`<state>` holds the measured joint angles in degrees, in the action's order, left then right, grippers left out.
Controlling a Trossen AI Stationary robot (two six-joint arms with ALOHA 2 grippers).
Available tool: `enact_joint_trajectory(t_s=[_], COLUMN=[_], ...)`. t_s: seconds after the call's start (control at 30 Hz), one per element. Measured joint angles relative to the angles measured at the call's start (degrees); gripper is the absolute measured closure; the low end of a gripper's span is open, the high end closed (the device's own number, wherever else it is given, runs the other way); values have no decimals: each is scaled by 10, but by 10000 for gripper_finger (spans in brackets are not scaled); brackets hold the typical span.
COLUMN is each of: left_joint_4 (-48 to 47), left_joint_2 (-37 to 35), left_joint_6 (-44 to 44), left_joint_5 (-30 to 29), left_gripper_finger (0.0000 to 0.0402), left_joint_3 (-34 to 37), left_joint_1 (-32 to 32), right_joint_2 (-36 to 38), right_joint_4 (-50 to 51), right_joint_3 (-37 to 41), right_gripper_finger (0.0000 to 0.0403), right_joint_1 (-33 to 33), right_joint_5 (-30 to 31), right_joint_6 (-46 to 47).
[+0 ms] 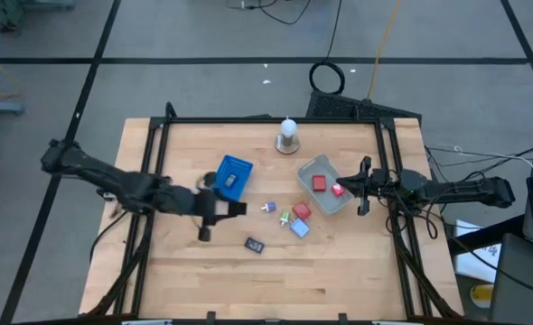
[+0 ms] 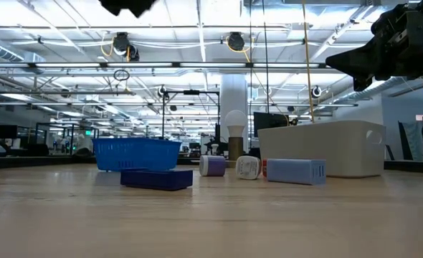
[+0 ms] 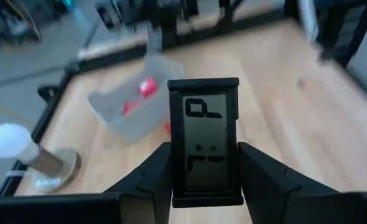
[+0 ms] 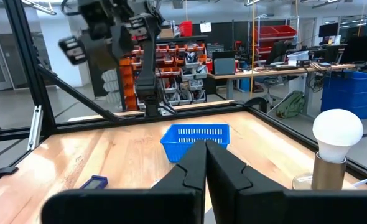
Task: Pick & Place Office items
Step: Put the black timer into the blue bin
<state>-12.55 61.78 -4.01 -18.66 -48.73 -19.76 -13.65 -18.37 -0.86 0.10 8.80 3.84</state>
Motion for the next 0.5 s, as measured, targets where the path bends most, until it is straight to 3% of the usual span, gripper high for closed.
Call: enact_joint_trajectory(t_s=[0.3,0.5], left_joint_4=[136,160], left_joint_2=[-211,-320], left_joint_6=[1,-14], left_joint_5=[-36,-78], left_gripper_finger=[255,255], left_joint_3=[183,265], left_joint_1=[-2,9], right_joint_2=[0,0], right_joint_4=[-2,-2], right_joint_3=[0,0], right_gripper_finger=[402,402], right_joint_1=[0,0], right_joint_5=[0,0], right_joint_6=[0,0])
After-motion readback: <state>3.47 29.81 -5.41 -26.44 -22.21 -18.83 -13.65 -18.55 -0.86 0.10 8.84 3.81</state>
